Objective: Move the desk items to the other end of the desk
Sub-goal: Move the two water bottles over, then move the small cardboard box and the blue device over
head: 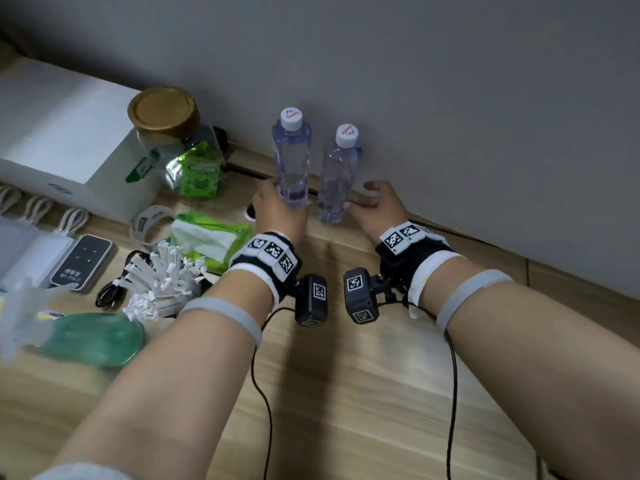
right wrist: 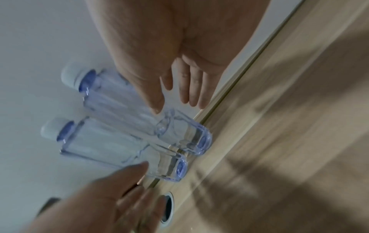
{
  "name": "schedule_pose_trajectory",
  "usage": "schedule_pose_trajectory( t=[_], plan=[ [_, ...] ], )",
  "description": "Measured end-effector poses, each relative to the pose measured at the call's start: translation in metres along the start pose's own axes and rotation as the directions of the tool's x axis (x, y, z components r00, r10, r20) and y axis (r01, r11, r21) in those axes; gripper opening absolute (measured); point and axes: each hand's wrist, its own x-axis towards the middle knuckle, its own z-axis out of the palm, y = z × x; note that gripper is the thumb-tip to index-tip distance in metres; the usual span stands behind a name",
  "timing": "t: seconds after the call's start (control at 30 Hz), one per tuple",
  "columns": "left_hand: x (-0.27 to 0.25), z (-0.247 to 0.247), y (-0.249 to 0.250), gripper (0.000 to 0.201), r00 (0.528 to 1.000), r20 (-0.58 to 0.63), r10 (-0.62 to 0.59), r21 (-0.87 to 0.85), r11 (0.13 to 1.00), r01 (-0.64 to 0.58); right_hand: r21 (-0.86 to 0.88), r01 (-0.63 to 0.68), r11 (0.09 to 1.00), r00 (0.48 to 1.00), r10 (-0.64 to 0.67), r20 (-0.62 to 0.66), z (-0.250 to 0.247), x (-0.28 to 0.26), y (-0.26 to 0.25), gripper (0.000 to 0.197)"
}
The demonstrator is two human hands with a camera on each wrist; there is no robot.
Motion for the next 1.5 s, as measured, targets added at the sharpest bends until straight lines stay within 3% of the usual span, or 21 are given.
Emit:
schedule_pose_trajectory(
  t=[0.07, 0.2, 0.33, 0.4, 0.6, 0.7, 0.9, 0.97, 1.17, 1.27, 1.5],
  plan=[
    [-0.024, 0.012, 0.005, 0.056, 0.999, 0.038, -0.029, -0.075, 0.997, 0.032, 0.051, -0.026, 0.998, 0.999, 0.028, -0.032, -0.023, -0.017, 0.007, 0.050],
    [-0.079, 0.039, 0.041, 0.018, 0.985, 0.162, 0.053, -0.140, 0.990, -0.030, 0.165, -0.090, 0.982, 0.994, 0.098, -0.038, -0.084, -0.057, 0.020, 0.044],
    [-0.146, 0.076, 0.095, 0.014, 0.952, 0.253, 0.174, -0.175, 0.976, -0.132, 0.297, -0.100, 0.950, 0.990, 0.124, -0.064, -0.167, -0.106, 0.049, 0.043],
    [-0.188, 0.098, 0.124, 0.012, 0.928, 0.295, 0.226, -0.187, 0.967, -0.175, 0.347, -0.090, 0.933, 0.985, 0.135, -0.108, -0.216, -0.140, 0.063, 0.032],
    [-0.355, 0.190, 0.193, 0.012, 0.820, 0.433, 0.376, -0.226, 0.925, -0.305, 0.449, -0.043, 0.893, 0.955, 0.169, -0.245, -0.382, -0.260, 0.142, 0.017],
    [-0.460, 0.251, 0.218, 0.007, 0.718, 0.543, 0.435, -0.251, 0.900, -0.355, 0.499, 0.004, 0.866, 0.922, 0.191, -0.337, -0.468, -0.328, 0.194, 0.009],
    [-0.666, 0.350, 0.267, 0.013, 0.421, 0.732, 0.536, -0.360, 0.829, -0.428, 0.523, 0.053, 0.850, 0.769, 0.300, -0.565, -0.625, -0.473, 0.286, 0.004],
    [-0.698, 0.365, 0.279, 0.013, 0.381, 0.744, 0.549, -0.383, 0.817, -0.430, 0.537, 0.054, 0.842, 0.750, 0.321, -0.579, -0.652, -0.500, 0.301, 0.004],
    [-0.809, 0.417, 0.310, 0.014, 0.197, 0.806, 0.557, -0.432, 0.783, -0.447, 0.583, 0.054, 0.811, 0.619, 0.431, -0.656, -0.734, -0.587, 0.359, 0.008],
    [-0.832, 0.449, 0.314, 0.011, 0.174, 0.828, 0.533, -0.418, 0.794, -0.441, 0.588, 0.032, 0.808, 0.582, 0.463, -0.668, -0.757, -0.602, 0.388, 0.008],
    [-0.851, 0.556, 0.305, 0.013, 0.199, 0.893, 0.403, -0.313, 0.875, -0.369, 0.592, -0.089, 0.801, 0.551, 0.535, -0.641, -0.812, -0.582, 0.456, 0.008]
  ],
)
